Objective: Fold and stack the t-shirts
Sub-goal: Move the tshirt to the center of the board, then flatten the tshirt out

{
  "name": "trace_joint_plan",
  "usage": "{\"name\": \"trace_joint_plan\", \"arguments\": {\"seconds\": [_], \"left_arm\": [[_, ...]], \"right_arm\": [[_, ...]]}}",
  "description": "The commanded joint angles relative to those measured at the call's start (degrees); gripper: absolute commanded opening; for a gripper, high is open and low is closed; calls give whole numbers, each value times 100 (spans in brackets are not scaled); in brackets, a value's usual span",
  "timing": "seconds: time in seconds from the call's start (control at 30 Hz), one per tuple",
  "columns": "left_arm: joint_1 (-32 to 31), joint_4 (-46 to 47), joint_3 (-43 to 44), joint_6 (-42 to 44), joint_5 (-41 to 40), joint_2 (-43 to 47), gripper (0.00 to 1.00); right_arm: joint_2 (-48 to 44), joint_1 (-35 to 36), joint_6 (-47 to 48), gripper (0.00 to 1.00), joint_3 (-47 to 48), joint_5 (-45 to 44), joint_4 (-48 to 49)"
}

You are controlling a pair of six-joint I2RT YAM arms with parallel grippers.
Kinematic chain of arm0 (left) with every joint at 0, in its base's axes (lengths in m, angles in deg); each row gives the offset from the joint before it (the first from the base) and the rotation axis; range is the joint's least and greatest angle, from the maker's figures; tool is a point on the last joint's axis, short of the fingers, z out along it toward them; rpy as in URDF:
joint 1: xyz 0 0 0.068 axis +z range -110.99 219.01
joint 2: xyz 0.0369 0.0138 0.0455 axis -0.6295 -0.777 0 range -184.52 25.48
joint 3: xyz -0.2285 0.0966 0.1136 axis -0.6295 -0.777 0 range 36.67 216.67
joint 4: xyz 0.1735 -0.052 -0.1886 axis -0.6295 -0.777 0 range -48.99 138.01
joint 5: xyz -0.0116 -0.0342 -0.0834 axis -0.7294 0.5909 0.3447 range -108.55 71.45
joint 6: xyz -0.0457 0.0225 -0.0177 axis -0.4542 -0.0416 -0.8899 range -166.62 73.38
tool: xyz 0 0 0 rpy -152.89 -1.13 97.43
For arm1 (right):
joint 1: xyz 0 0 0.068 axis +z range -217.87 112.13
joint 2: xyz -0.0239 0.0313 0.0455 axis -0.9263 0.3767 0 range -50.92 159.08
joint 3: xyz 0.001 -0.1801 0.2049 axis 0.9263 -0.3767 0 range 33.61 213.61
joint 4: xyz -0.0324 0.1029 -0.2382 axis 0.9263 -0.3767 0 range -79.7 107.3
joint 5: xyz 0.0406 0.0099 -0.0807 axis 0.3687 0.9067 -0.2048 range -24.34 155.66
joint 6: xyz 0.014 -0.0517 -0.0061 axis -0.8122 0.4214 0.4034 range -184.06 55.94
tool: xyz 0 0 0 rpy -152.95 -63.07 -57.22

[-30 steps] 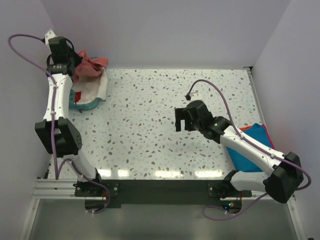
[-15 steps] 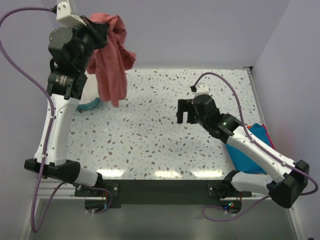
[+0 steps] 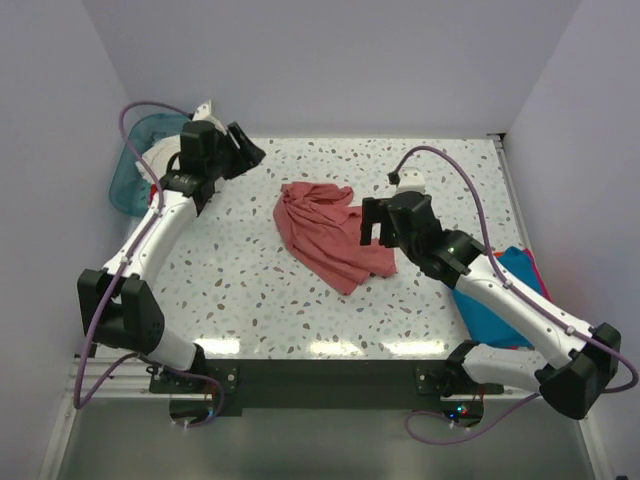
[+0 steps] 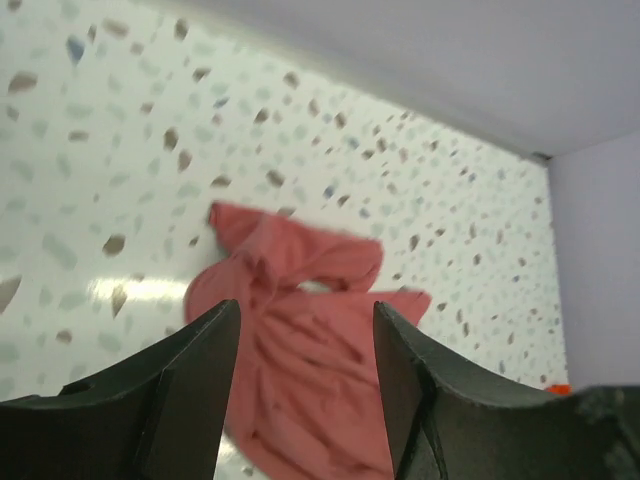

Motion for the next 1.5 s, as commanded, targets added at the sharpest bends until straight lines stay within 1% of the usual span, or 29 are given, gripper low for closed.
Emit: {"name": "trace_joint_plan", "arguments": {"seconds": [0.0,0.1,0.13,0.17,0.2,0.23,0.27,0.33,0.37,0.43,0.47,0.5,0.57,0.6,0.63,0.73,0.8,0.87,0.93,1.0,1.1,1.17,1.2,1.27,1.3,1.37,1.43,1.47], "left_arm": [[-9,200,-643,-324,326,348,61],[-185,219,-1355,-298,193,595,58],[-316,219,-1531,-289,167,647,52],[-387,219,-1889,-315,158,683,50],[-544,227,-2076,-342,167,753,48],[-641,340,-2260,-368,175,779,46],[-756,411,-2628,-412,193,815,45],[-1098,526,-2902,-447,88,841,43],[-1213,561,-3121,-491,62,841,42],[-1564,753,-3316,-517,9,841,41],[-1696,833,-3465,-535,-26,833,41],[-1932,999,-3527,-518,-35,806,41],[-2171,1062,-3511,-404,-18,597,45],[-2424,1054,-3475,-360,-79,508,48],[-2557,1019,-3353,-307,-123,403,52],[-3058,870,-3072,-193,-404,-37,58],[-3339,799,-2957,-183,-553,-327,59],[-3472,711,-2808,-253,-563,-572,59],[-3674,597,-2658,-298,-808,-775,59],[-3841,561,-2579,-324,-957,-907,59],[-3903,500,-2464,-403,-1055,-1153,56],[-3903,465,-2455,-447,-1134,-1250,44],[-3895,343,-2438,-465,-1238,-1268,31],[-3894,175,-2411,-491,-1362,-1259,19],[-3886,27,-2411,-500,-1493,-1251,9],[-3807,-115,-2446,-544,-1599,-1120,1],[-3702,-300,-2569,-622,-1696,-961,0],[-3544,-335,-2639,-640,-1705,-726,0]], "right_arm": [[271,-12,-14,99,-155,-144,176],[570,-12,21,99,-235,-109,352],[850,-12,30,99,-200,-82,405],[992,-12,56,99,-156,-82,458],[1150,-12,100,99,-94,-91,519],[1508,-4,135,99,54,-117,572],[1686,-12,179,99,134,-161,625],[2081,-65,328,99,431,-231,766],[2475,-108,363,99,555,-179,783],[2811,-354,338,99,897,40,827],[3126,-468,250,98,995,415,854],[3251,-652,215,96,1135,584,880],[3444,-803,144,95,1215,814,942],[3567,-899,118,95,1233,849,942],[3603,-943,118,95,1225,858,933],[3612,-1076,30,94,1058,990,977],[3543,-1128,-5,95,900,1017,1065],[3525,-1137,-5,95,847,990,1091],[3559,-1190,-5,95,838,973,1082],[3629,-1277,12,95,925,1016,1109],[3849,-1427,-5,95,1170,1131,1179],[4085,-1480,3,94,1347,1149,1188],[4174,-1506,12,94,1530,1122,1188],[4508,-1533,56,94,1751,1061,1153],[4639,-1524,82,94,1978,1035,1118],[4981,-1524,152,94,2199,921,1022],[5167,-1559,188,94,2472,780,960],[5264,-1594,205,94,2533,736,951]]}}
